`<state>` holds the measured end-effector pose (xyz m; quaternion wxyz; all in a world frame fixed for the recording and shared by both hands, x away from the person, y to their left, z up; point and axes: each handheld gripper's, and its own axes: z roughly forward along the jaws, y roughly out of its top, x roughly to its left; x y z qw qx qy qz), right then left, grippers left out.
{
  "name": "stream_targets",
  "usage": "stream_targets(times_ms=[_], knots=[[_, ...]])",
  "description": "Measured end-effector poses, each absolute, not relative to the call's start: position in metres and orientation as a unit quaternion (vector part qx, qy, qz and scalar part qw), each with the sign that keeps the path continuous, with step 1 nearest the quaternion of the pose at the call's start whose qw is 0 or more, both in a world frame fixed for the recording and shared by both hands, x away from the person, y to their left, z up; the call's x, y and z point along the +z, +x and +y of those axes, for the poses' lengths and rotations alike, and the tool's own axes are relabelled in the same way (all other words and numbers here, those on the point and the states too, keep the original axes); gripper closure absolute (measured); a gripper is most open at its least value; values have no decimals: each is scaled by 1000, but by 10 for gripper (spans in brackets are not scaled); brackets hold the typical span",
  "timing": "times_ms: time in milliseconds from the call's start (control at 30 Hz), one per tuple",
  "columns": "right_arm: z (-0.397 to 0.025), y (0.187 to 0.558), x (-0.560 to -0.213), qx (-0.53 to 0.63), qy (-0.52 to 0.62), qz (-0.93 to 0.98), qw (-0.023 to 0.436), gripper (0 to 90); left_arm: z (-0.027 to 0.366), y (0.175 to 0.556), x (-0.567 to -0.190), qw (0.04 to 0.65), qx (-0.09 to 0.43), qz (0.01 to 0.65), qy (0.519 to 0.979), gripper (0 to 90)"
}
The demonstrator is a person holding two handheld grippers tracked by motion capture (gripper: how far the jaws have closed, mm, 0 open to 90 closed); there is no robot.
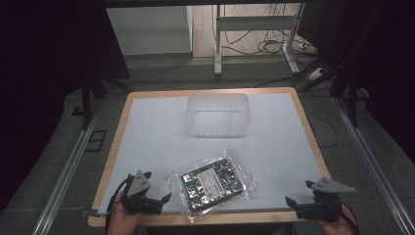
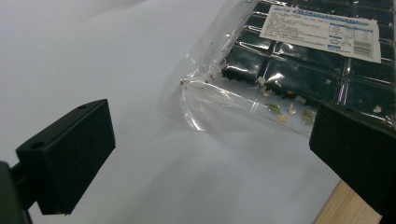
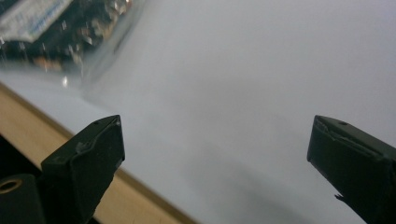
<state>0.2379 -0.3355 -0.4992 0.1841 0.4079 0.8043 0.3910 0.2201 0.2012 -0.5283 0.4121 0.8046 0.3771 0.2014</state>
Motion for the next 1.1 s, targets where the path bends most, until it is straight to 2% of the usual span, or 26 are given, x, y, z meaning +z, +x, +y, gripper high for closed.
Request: stream_targets(times_ms=[133,633,1100], knots=[[-337,243,-501,377,404,811,192,52,203,220,-529,415,198,377,804,0],[-334,243,-502,378,392,821,169,43,200,219,-529,416,200,369,807,0],[-321,244,-498,374,363,834,181,42,200,219,-529,417,200,368,807,0]])
